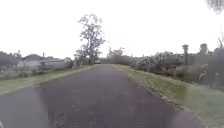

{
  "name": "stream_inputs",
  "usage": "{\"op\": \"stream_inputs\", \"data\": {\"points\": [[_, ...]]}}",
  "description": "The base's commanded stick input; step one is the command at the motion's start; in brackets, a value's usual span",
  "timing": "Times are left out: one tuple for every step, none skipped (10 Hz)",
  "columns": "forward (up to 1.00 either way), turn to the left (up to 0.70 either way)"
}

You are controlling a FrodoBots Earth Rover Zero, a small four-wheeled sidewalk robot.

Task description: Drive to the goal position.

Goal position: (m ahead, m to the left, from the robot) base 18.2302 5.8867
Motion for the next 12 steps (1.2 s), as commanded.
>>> {"op": "stream_inputs", "data": {"points": [[0.70,0.00],[0.70,0.00],[0.70,0.00],[0.70,0.00],[0.70,0.00],[0.70,0.00],[0.70,0.00],[0.70,0.00],[0.00,0.00],[0.00,0.00],[0.00,0.00],[0.00,0.00]]}}
